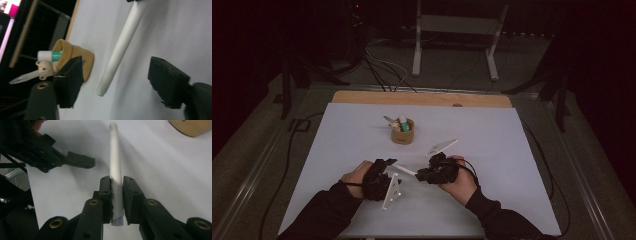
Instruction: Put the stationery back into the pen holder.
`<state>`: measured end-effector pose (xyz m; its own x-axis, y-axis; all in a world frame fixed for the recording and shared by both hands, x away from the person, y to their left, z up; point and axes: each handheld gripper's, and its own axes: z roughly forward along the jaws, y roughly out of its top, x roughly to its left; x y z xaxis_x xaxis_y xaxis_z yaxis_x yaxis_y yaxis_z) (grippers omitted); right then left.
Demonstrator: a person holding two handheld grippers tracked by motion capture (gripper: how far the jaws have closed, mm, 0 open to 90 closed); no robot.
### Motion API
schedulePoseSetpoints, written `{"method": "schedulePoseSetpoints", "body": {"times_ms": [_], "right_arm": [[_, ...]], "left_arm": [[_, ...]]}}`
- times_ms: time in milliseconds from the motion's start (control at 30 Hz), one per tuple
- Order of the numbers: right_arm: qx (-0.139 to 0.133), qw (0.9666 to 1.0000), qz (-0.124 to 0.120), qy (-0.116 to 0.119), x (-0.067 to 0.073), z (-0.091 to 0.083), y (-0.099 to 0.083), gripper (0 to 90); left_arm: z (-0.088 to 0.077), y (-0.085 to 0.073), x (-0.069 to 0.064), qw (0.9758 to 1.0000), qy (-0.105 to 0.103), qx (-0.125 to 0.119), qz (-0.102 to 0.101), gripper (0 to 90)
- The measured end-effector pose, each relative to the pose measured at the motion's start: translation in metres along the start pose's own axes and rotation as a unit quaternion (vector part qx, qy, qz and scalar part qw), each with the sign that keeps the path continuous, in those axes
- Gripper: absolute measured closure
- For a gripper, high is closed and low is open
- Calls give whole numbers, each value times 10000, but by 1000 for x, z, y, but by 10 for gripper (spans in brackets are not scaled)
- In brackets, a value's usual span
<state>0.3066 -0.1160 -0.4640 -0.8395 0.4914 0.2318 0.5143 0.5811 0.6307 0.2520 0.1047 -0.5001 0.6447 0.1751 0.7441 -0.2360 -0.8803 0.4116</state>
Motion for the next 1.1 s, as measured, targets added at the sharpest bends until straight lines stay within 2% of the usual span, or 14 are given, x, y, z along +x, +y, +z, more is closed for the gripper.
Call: {"method": "schedulePoseSetpoints", "body": {"times_ms": [67,100,267,300,333,400,433,533,600,733,800,933,967,1100], "right_arm": [[1,10000,0,13,1,1,1,782],[2,10000,2,19,1,1,1,782],[22,10000,12,42,2,3,3,782],[22,10000,12,42,2,3,3,782],[21,10000,16,41,2,3,3,782],[20,10000,22,48,3,3,4,782],[21,10000,25,60,3,4,4,782],[12,10000,19,59,3,4,5,782],[14,10000,31,57,4,4,6,782],[13,10000,22,70,4,5,8,782],[15,10000,21,62,4,6,8,782],[36,10000,24,75,5,7,9,782],[42,10000,19,72,5,7,9,782],[37,10000,16,40,5,8,9,782]], "left_arm": [[2,0,-3,9997,154,59,153,366],[2,0,-4,9996,155,78,242,391],[5,1,-9,9967,370,238,688,500],[5,1,-9,9967,370,238,688,531],[7,2,-12,9956,436,241,799,543],[8,3,-13,9950,430,255,864,580],[11,3,-16,9952,515,191,807,585],[14,3,-18,9947,563,150,843,631],[13,5,-16,9917,516,379,1120,651],[15,7,-20,9915,539,333,1137,672],[15,9,-20,9898,543,397,1252,694],[17,11,-19,9898,533,429,1252,758],[17,11,-19,9891,551,470,1282,782],[18,11,-19,9887,523,501,1313,793]]}}
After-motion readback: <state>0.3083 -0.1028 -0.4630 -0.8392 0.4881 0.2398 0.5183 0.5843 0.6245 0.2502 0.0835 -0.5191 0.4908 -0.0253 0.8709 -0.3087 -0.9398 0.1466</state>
